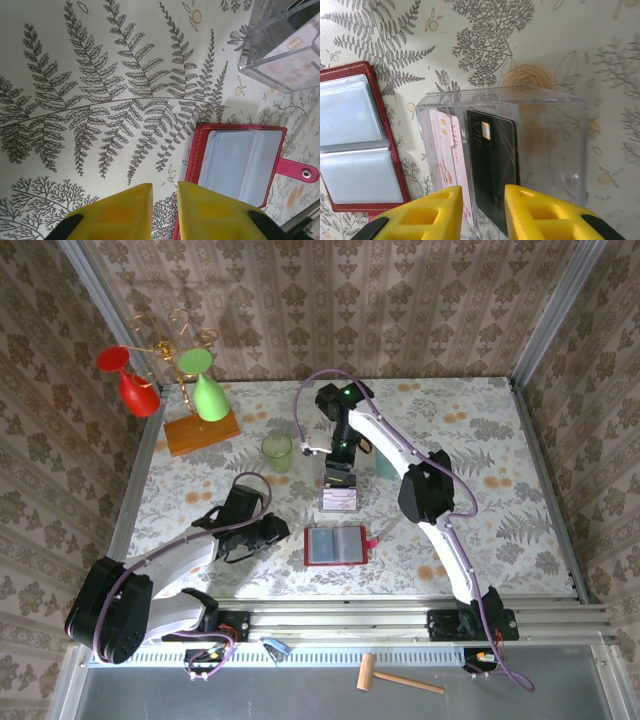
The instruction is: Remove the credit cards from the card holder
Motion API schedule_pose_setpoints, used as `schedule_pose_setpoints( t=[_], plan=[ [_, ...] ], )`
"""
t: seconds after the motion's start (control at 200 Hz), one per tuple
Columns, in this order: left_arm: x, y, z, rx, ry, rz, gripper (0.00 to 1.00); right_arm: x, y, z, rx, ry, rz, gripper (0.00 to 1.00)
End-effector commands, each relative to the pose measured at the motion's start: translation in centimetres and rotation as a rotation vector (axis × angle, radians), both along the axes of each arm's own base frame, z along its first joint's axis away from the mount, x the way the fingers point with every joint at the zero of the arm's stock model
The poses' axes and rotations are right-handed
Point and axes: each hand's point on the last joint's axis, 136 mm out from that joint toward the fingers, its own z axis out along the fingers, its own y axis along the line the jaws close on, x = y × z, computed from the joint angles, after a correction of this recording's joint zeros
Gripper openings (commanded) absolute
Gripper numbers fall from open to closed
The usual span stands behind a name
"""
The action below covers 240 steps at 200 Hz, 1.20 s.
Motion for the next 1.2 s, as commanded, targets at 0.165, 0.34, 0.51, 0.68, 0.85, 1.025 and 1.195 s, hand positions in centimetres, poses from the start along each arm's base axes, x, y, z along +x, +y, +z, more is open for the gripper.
schedule_pose_setpoints(
  t=[0.165,0.34,0.51,0.68,0.85,1.025,1.195],
  plan=[
    [0.3,-1.5,0.5,-0.023,-0.036,-0.058,0.21,1.4,0.2,4.0,0.09,-0.135,-0.299,0.29],
    [0.4,-2.5,0.3,-0.028,-0.044,-0.073,0.2,1.4,0.4,4.4,0.166,-0.183,-0.546,0.31],
    [0.5,-3.4,0.1,-0.042,-0.05,-0.083,0.2,-0.4,0.5,3.9,0.243,-0.161,-0.759,0.32],
    [0.6,-3.9,-0.2,-0.042,-0.049,-0.086,0.19,-2.5,0.7,3.2,0.356,-0.096,-0.969,0.31],
    [0.4,-4.5,-0.4,-0.047,-0.043,-0.098,0.19,-4.6,0.2,2.3,0.405,-0.02,-1.133,0.29],
    [0.0,-5.0,-0.6,-0.048,-0.033,-0.117,0.18,-7.4,1.0,1.2,0.445,0.196,-1.246,0.27],
    [-0.4,-5.3,-0.8,-0.047,-0.024,-0.132,0.15,-10.1,1.4,-0.6,0.405,0.315,-1.261,0.24]
  ],
)
